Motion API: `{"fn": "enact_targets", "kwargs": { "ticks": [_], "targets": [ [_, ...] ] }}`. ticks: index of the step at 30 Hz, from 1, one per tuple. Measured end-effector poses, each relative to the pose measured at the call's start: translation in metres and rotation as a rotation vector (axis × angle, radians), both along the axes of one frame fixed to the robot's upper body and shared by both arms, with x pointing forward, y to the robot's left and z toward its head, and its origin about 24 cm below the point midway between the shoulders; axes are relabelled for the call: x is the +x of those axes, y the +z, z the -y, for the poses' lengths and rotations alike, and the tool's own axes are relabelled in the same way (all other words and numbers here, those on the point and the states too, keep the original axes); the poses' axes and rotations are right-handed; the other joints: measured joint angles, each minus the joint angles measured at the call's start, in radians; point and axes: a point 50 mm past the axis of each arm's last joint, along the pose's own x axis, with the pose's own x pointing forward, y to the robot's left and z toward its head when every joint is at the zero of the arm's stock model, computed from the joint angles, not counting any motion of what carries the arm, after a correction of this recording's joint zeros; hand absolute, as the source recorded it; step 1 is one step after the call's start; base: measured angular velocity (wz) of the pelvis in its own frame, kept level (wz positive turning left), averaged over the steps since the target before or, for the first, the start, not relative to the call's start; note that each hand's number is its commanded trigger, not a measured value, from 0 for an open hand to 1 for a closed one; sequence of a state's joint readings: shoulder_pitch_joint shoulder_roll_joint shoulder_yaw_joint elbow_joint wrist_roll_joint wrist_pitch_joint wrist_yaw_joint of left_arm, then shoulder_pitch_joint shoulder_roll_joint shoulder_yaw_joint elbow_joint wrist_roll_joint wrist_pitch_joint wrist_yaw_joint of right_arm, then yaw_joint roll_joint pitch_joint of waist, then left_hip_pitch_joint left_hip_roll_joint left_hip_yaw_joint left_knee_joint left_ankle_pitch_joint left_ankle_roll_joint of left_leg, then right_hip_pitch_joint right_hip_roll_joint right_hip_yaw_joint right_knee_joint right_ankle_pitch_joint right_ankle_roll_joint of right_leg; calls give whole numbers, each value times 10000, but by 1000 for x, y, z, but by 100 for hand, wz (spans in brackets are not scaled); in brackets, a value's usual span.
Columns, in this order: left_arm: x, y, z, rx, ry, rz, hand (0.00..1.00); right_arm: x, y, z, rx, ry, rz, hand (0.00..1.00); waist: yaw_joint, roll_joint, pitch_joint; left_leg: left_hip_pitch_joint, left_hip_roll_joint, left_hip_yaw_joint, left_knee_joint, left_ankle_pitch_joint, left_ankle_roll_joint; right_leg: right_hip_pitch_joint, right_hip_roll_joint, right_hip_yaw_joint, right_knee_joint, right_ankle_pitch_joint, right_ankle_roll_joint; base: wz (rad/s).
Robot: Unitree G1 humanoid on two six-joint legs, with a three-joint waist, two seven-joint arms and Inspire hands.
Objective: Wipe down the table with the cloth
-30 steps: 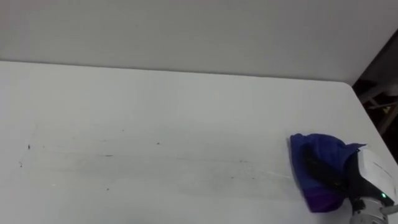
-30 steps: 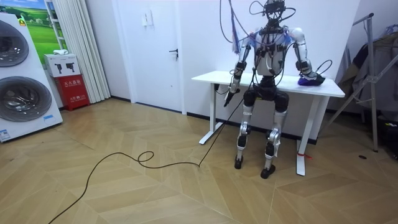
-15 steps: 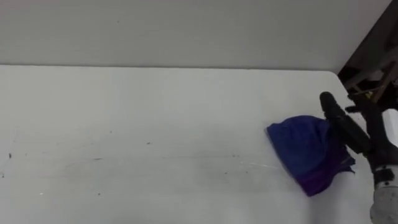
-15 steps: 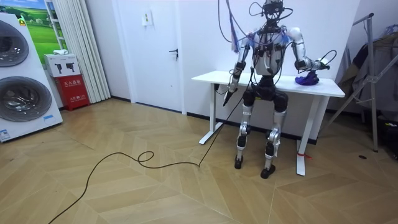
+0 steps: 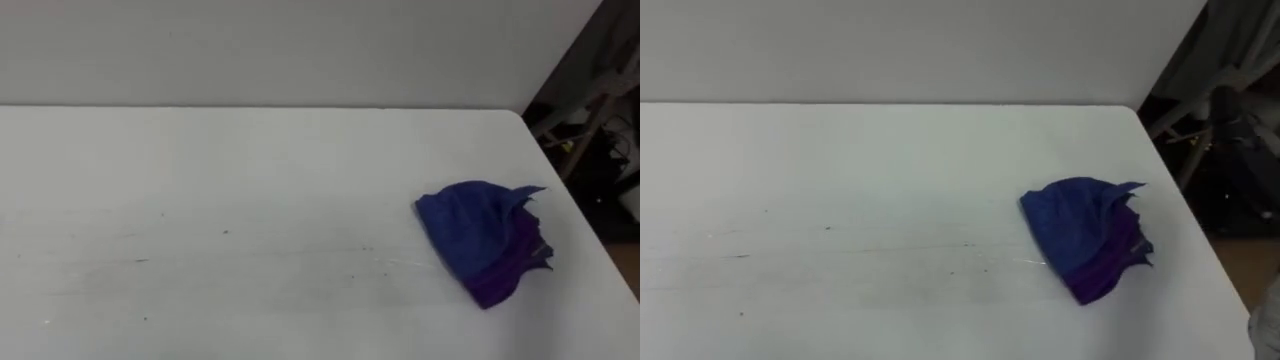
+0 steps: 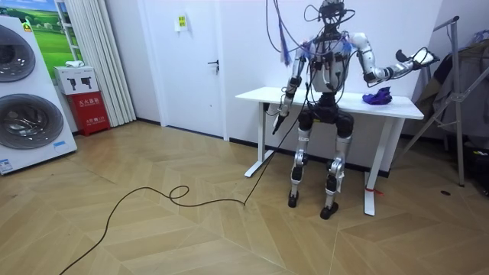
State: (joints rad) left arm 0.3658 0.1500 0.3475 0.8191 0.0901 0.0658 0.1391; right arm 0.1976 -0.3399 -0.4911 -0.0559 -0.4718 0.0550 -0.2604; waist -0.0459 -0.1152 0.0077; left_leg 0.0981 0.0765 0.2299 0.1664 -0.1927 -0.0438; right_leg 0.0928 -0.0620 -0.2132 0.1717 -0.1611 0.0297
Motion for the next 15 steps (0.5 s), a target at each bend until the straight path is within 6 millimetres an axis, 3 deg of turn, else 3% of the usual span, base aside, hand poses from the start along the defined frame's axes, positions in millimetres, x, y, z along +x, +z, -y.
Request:
{"fn": "enact_targets", "kwargs": {
  "ticks": [2, 8, 11, 15],
  "targets": [
    [-2, 0, 0, -38, 108, -86, 0, -6, -2, 9, 34, -569, -48, 0, -54, -73, -44, -3, 2, 89, -2, -6, 9, -59, 1, 99, 20, 0, 0, -10],
    [-3, 1, -3, 17, 227, -151, 0, -26, -22, 37, 650, -2176, -467, 0, -399, -102, -78, -27, -2, 62, 26, -23, 29, -69, -11, 87, 36, 0, 7, -1],
    [-7, 3, -8, 144, 641, -91, 0, -51, -45, 58, 1664, -3705, -837, 0, -564, -72, -135, -22, -3, 53, 12, -22, 29, -71, -12, 76, 50, 0, 7, 0],
    [-15, 4, -11, 206, 824, -308, 0, -85, -76, 69, 2835, -5238, -1447, 0, -616, -42, -157, -28, 1, 63, 3, -23, 29, -63, -13, 91, 41, -3, 10, 1]
  ]
}}
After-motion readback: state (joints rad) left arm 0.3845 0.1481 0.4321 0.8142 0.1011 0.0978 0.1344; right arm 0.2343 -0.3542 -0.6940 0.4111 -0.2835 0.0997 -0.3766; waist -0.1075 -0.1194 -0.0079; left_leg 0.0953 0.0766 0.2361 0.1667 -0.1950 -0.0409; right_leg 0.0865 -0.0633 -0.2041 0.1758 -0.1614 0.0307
